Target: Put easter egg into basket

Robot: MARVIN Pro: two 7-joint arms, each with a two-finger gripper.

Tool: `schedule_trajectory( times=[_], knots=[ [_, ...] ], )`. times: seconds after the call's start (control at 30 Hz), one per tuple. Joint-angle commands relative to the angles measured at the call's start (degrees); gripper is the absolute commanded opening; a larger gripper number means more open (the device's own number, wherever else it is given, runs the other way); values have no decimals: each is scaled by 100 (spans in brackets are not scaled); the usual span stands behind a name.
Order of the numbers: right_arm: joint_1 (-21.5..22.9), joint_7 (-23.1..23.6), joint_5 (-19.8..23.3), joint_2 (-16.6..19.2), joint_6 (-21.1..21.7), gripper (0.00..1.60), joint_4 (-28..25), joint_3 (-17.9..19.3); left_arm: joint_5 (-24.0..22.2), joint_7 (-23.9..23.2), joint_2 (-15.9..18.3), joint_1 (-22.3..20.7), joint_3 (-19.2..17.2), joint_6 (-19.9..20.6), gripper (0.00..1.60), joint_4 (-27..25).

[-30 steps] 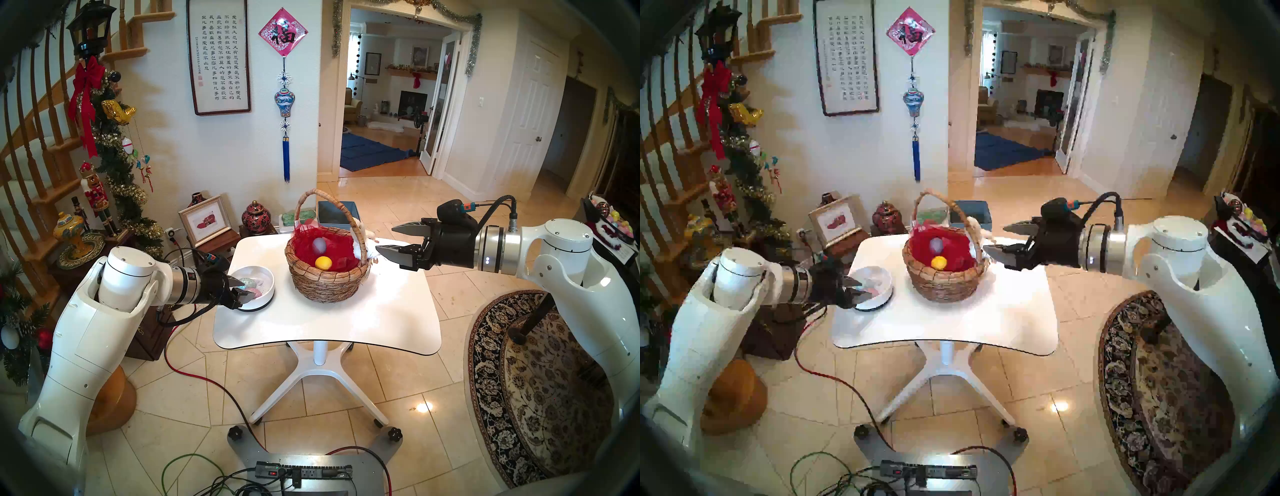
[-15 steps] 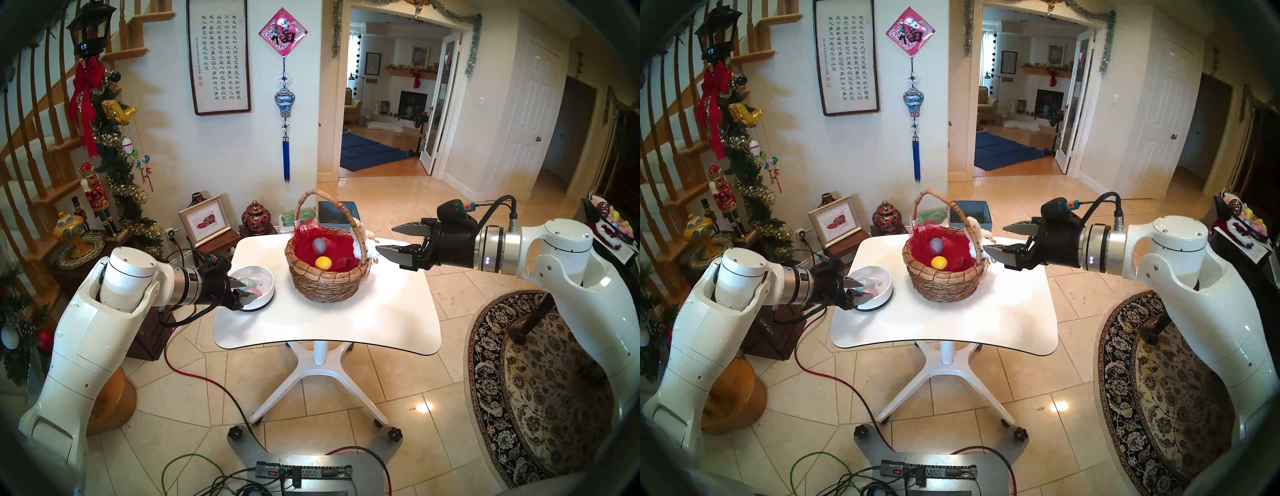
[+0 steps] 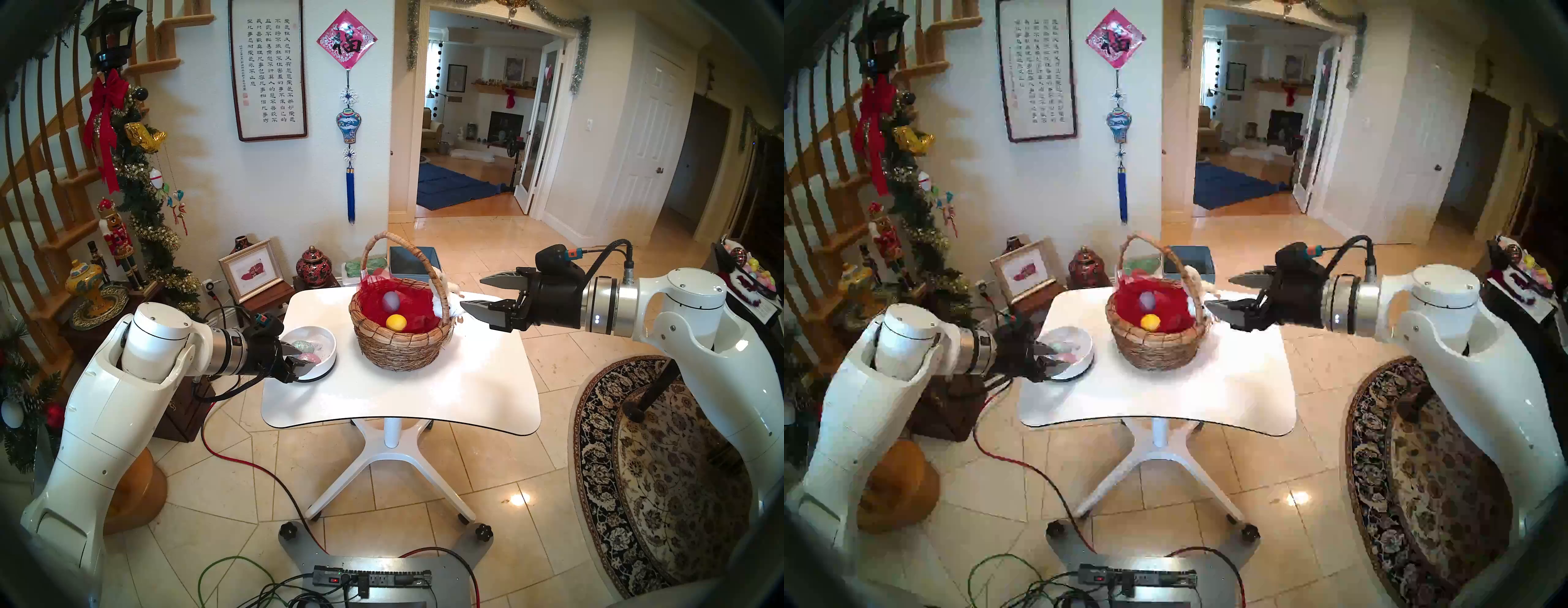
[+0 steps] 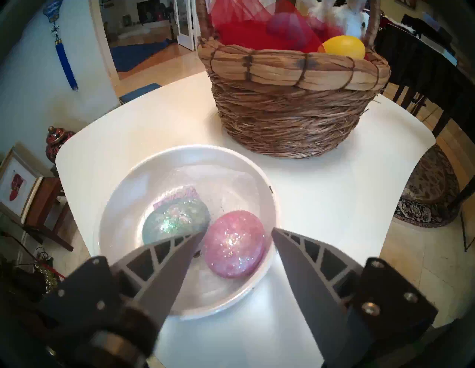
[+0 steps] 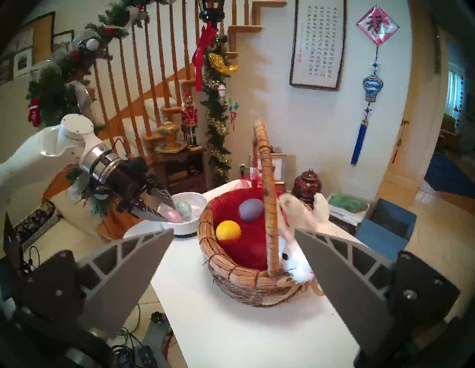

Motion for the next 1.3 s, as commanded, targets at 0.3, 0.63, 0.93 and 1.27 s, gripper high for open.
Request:
schedule_trajectory(
  times=[0.3, 0.63, 0.93, 1.27],
  knots=[
    [27, -14, -10, 10, -25, 160, 2, 34, -10, -14, -24, -167, 101, 149, 107, 173],
    [27, -16, -7, 14, -27, 160, 2, 32, 3, -42, 7, -209, 166, 180, 86, 181],
    [27, -18, -3, 17, -29, 160, 2, 30, -20, 209, -142, -47, -66, 57, 65, -10],
    [29, -20, 2, 21, -29, 160, 2, 27, -352, 111, -212, 169, -461, 79, 67, -751]
  ],
)
